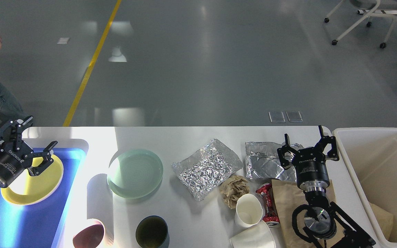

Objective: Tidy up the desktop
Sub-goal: 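Lift the left gripper up and away from the blue tray, then move the left gripper down toward the pink cup beside the tray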

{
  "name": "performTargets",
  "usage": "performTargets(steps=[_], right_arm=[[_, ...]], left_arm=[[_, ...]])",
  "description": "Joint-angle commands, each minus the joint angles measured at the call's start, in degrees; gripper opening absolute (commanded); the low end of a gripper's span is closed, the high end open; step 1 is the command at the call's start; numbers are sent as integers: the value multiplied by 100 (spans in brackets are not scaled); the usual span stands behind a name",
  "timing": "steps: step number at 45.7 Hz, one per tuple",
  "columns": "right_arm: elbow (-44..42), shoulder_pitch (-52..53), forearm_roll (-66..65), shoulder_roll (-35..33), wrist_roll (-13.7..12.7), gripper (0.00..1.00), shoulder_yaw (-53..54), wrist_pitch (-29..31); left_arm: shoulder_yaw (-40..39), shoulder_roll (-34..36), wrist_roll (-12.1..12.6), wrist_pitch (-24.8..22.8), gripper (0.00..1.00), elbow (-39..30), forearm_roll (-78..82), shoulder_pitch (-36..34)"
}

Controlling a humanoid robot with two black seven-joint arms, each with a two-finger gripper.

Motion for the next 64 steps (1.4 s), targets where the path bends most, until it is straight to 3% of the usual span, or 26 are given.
performTargets(steps=[1, 12, 19, 26, 35, 41, 44, 54, 64], right_arm=[[0, 0, 1, 0, 4, 100, 0, -1], [0, 0, 1, 0, -5, 100, 0, -1], [0, 0, 1, 0, 4, 100, 0, -1], [0, 0, 1, 0, 4, 100, 0, -1], [0, 0, 10, 0, 4, 100, 0, -1], [0, 0, 1, 0, 4, 100, 0, -1], [0, 0, 10, 0, 4, 100, 0, 8], [0, 0, 10, 0, 4, 100, 0, -1], [0, 0, 1, 0, 4, 100, 0, -1]], left_arm=[[2115, 551, 10, -74, 97, 1, -27, -1337], [5648, 868, -7, -83, 97, -8, -10, -3702], [7302, 649, 89, 356, 97, -25, 8, -4740], [7945, 455, 326, 1042, 97, -43, 69, -5400], [8331, 438, 335, 928, 97, -174, 78, -5997], [9691, 289, 335, 630, 97, -771, 69, -6981], [10492, 122, 186, 577, 97, -1149, -36, -7604], [11767, -800, 133, 506, 97, -2117, -19, -9046], [12050, -1662, 142, 489, 97, -2494, -98, -10084]])
